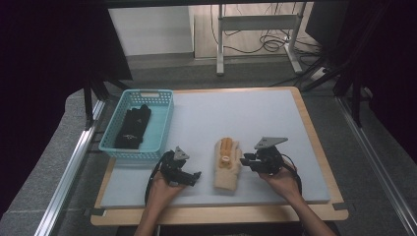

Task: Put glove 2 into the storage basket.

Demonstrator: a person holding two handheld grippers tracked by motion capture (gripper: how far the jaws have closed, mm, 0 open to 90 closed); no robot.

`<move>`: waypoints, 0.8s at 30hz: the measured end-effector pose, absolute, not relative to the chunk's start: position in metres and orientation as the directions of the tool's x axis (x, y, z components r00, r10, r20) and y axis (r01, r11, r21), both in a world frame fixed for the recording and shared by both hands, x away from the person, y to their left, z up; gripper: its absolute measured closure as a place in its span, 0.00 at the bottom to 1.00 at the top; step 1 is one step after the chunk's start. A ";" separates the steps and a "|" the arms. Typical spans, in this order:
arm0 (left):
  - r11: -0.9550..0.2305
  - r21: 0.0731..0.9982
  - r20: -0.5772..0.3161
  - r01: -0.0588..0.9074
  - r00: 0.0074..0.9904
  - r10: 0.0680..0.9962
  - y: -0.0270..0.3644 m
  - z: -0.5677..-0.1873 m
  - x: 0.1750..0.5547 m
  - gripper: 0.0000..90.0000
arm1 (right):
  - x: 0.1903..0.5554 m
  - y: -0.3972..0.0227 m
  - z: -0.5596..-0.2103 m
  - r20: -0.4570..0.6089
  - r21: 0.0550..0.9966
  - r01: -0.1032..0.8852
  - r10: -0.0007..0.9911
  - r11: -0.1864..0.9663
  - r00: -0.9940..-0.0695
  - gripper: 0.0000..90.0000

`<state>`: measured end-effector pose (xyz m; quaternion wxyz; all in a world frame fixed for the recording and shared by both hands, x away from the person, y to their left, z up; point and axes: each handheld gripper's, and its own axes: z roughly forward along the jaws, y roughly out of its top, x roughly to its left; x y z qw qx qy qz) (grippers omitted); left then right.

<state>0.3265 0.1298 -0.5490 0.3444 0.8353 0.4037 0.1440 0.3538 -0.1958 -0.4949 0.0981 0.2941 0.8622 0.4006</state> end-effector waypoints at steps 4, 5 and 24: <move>-0.442 0.691 -0.031 0.572 0.634 0.773 0.130 -0.549 0.326 0.00 | 0.348 -0.198 -0.503 0.080 0.741 0.426 0.562 0.519 -0.823 0.91; -0.441 0.690 -0.032 0.573 0.634 0.773 0.130 -0.549 0.326 0.00 | 0.346 -0.198 -0.505 0.087 0.736 0.427 0.551 0.525 -0.830 0.92; -0.422 0.687 -0.039 0.591 0.611 0.791 0.147 -0.549 0.315 0.01 | 0.324 -0.176 -0.526 0.075 0.708 0.386 0.480 0.592 -0.874 0.96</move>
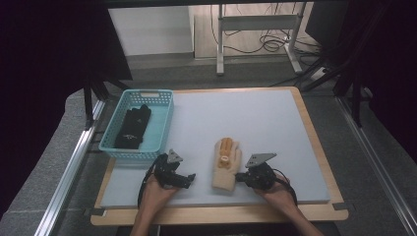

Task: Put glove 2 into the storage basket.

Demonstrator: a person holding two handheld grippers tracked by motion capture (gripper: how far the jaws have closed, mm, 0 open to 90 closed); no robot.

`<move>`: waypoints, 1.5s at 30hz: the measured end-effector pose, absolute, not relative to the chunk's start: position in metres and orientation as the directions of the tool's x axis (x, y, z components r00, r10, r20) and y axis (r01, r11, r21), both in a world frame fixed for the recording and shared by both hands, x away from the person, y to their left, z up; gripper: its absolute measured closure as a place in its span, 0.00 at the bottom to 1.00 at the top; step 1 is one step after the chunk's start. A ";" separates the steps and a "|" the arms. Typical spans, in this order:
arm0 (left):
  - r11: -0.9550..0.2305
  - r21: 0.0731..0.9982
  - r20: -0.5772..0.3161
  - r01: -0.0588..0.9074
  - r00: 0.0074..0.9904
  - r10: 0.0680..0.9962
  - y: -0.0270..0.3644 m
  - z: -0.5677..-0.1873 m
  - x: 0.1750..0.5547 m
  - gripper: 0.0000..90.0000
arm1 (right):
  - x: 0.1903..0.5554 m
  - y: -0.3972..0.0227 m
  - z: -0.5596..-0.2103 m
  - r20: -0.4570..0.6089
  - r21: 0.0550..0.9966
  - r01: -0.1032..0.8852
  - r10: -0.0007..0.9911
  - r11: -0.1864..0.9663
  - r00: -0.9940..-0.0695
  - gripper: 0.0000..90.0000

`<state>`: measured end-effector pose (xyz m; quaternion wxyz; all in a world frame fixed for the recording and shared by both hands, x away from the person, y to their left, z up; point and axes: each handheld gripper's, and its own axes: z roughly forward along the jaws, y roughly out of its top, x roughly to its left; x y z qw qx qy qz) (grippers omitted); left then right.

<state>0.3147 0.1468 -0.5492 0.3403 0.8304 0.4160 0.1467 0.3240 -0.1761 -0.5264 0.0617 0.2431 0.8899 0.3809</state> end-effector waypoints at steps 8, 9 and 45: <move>-0.424 0.688 -0.041 0.588 0.615 0.787 0.156 -0.549 0.313 0.02 | 0.325 -0.156 -0.530 0.067 0.709 0.360 0.450 0.607 -0.891 0.95; -0.422 0.689 -0.044 0.589 0.615 0.787 0.157 -0.549 0.313 0.02 | 0.327 -0.154 -0.530 0.070 0.711 0.360 0.448 0.605 -0.891 0.95; -0.433 0.696 -0.044 0.573 0.635 0.771 0.162 -0.550 0.312 0.04 | 0.358 -0.215 -0.503 -0.031 0.759 0.403 0.647 0.511 -0.762 0.49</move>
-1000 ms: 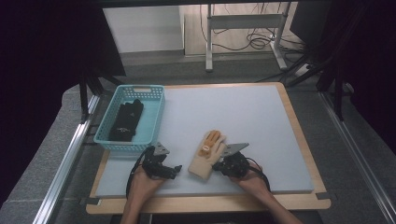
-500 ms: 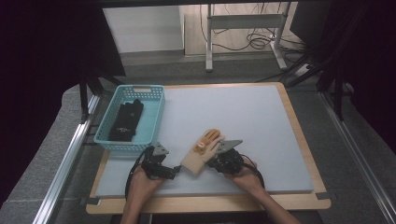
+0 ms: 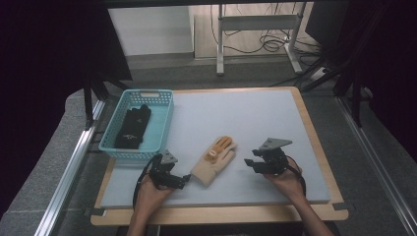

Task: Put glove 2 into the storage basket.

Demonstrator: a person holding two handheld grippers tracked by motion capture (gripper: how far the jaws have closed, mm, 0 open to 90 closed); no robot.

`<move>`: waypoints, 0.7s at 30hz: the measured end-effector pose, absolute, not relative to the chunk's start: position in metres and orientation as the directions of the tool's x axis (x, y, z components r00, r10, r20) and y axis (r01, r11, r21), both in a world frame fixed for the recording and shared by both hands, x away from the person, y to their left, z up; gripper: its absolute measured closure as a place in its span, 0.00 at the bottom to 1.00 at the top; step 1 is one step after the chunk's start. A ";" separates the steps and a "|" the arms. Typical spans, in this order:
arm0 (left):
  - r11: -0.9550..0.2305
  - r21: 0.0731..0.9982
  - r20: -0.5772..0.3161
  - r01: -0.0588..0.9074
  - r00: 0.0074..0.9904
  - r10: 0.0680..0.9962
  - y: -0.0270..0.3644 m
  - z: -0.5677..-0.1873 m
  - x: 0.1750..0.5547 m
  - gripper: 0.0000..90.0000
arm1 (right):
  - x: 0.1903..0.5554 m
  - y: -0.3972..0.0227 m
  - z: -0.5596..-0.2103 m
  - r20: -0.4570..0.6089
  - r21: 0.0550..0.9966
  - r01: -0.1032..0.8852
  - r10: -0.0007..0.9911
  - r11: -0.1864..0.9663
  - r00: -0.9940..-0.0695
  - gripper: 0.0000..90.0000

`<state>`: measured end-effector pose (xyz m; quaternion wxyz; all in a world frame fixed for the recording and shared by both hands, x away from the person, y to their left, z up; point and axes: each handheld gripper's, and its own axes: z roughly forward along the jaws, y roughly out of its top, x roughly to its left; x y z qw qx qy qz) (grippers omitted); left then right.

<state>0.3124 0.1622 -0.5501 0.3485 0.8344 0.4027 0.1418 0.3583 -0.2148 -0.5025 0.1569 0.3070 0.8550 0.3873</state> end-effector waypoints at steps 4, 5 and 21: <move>-0.433 0.697 -0.042 0.572 0.636 0.771 0.162 -0.550 0.312 0.04 | 0.359 -0.233 -0.505 -0.041 0.763 0.416 0.679 0.496 -0.733 0.41; -0.435 0.696 -0.041 0.571 0.637 0.770 0.162 -0.550 0.312 0.04 | 0.360 -0.237 -0.507 -0.042 0.763 0.419 0.686 0.491 -0.726 0.39; -0.434 0.692 -0.052 0.577 0.639 0.767 0.163 -0.549 0.311 0.05 | 0.367 -0.258 -0.531 -0.050 0.726 0.476 0.727 0.497 -0.685 0.21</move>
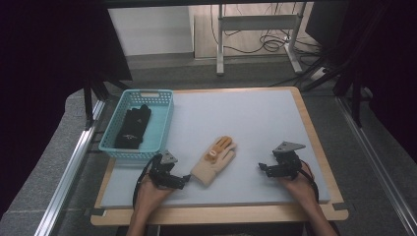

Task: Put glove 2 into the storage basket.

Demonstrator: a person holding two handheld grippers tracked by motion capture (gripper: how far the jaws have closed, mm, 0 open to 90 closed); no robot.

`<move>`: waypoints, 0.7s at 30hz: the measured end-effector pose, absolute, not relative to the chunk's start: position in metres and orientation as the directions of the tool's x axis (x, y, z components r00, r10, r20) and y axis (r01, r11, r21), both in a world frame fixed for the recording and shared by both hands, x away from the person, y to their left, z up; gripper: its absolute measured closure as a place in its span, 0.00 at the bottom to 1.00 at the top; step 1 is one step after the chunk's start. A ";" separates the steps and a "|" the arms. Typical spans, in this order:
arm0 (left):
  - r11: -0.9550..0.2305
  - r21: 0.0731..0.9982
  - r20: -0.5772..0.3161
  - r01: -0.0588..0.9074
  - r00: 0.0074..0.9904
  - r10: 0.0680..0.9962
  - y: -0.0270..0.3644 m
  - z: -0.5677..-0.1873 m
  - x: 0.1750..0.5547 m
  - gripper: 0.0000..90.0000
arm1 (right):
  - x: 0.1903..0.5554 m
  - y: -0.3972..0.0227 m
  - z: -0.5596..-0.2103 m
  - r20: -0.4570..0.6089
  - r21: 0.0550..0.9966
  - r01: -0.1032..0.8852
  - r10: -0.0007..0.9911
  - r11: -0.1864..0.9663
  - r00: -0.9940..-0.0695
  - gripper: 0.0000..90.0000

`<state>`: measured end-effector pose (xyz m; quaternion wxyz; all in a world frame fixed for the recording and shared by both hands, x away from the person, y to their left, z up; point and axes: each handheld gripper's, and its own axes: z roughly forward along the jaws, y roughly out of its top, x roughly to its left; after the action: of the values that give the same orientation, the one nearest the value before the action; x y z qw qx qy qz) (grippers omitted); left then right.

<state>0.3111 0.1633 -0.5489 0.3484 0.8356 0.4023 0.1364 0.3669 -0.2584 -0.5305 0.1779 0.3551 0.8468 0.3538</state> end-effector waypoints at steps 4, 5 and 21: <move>-0.428 0.686 -0.084 0.589 0.649 0.756 0.165 -0.544 0.309 0.06 | 0.367 -0.259 -0.531 -0.049 0.726 0.475 0.727 0.497 -0.685 0.21; -0.427 0.690 -0.084 0.585 0.651 0.755 0.165 -0.542 0.308 0.06 | 0.367 -0.259 -0.531 -0.051 0.727 0.474 0.727 0.497 -0.684 0.21; -0.443 0.701 -0.115 0.559 0.701 0.703 0.109 -0.495 0.326 0.03 | 0.367 -0.259 -0.531 -0.053 0.728 0.472 0.728 0.497 -0.683 0.21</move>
<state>0.3259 0.1087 -0.4948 0.3726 0.8437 0.3740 0.0970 0.3666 -0.2587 -0.5310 0.1802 0.3547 0.8460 0.3548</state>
